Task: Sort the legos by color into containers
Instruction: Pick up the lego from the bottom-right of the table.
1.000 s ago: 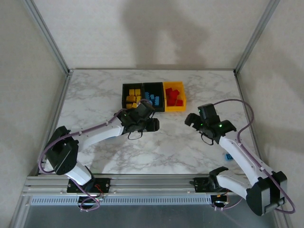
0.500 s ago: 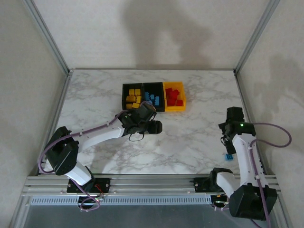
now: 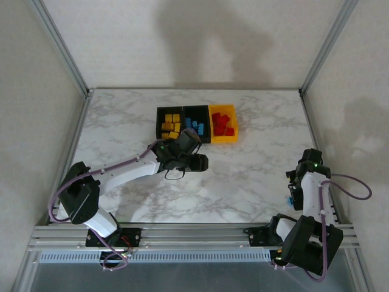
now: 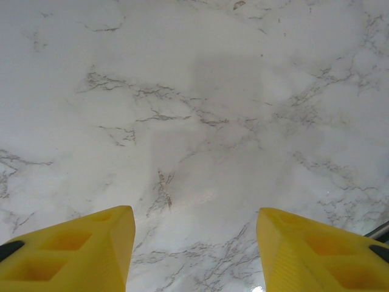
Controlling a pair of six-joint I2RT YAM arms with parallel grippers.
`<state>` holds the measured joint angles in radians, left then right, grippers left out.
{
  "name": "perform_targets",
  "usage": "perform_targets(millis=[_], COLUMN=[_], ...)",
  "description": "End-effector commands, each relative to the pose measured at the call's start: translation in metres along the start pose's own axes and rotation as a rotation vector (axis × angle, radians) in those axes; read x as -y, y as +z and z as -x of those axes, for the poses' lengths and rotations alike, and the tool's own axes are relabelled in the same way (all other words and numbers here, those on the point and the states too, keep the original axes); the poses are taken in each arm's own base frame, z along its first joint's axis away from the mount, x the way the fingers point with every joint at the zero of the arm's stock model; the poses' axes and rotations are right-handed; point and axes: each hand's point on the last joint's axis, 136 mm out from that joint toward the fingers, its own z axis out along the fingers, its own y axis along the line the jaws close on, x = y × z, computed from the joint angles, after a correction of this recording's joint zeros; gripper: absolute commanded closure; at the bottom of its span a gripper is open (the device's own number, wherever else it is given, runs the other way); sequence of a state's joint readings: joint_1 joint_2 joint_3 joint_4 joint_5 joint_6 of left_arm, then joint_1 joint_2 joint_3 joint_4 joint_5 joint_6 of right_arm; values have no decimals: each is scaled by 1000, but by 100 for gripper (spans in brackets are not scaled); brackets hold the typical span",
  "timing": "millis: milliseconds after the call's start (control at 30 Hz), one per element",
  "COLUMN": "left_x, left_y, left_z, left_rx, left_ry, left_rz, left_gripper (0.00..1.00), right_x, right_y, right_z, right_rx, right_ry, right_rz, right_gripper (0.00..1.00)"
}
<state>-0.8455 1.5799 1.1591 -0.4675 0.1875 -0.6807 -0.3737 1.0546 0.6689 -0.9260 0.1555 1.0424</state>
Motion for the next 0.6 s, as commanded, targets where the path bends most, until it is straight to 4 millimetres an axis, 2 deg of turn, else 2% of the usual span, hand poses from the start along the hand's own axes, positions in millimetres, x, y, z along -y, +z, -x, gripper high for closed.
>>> perform_targets(millis=[0,133,333,567], left_x=[2,1,0,-3], left_y=[2,6,7,10], left_z=[-6,-9,-9,-12], left_rx=[-27,-38,-38,-46], left_ry=[4,3,5,1], left_rz=[13,20,32,40], left_gripper=[45,45,45,46], right_x=[9,8,7,10], right_y=[15,28,36,53], right_z=[-3,-6,-3,-12], right_rx=[-30,-59,-44,-85], right_ry=[-42,-56,-77,-92], right_rz=[-41,-20,-22,-39], right_gripper=[2,6,8,12])
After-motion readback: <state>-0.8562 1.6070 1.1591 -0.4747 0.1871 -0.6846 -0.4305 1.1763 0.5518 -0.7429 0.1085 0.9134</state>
